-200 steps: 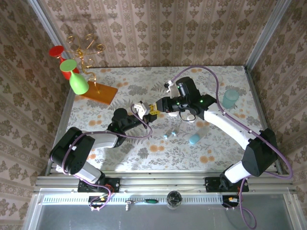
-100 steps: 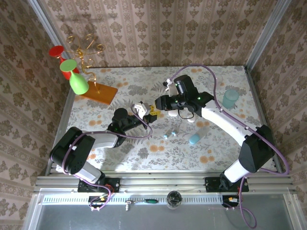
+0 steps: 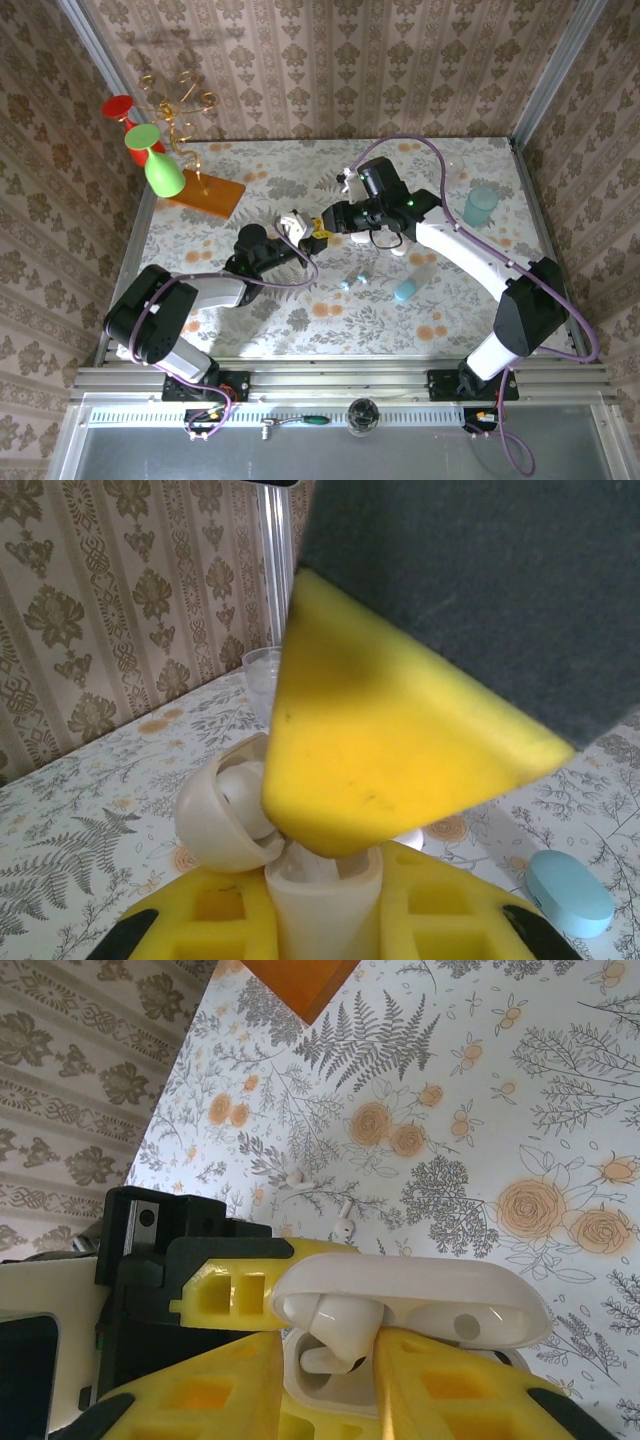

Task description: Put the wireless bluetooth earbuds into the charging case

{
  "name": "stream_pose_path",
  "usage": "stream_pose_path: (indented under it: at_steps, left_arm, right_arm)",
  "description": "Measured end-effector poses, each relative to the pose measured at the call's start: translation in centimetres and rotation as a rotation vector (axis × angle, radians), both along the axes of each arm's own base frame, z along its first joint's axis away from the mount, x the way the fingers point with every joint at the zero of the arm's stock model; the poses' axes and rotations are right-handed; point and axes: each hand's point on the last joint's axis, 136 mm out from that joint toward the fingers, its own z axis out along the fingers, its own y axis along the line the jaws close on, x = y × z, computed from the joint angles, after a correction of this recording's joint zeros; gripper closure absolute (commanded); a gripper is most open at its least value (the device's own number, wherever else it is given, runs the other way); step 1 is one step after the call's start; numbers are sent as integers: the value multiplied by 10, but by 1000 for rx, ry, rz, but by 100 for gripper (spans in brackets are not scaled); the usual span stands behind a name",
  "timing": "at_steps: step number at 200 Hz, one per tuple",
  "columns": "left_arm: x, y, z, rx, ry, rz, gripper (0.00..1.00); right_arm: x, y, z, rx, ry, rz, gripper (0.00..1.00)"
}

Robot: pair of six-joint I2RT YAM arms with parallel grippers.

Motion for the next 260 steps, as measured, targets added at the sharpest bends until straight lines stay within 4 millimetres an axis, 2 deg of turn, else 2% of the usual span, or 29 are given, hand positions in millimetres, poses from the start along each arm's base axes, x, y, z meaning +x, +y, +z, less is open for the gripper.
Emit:
stream_pose_path:
  at_steps: [25,111,161,260]
  left_arm:
    - [1,0,2,-4,-5,3,100]
    - [4,1,0,1,-1,23,100]
    - [4,1,2,1,-15,22,100]
    - [4,2,4,-4,-30,26,100]
  right_arm:
    - [1,-2,-1,-8,-1,-10,82]
    - [4,-7,-3,-13,21,-70,92]
    - [1,-17,4,2,-13,-94,92]
    - [1,-15,6,14,-19,-86,92]
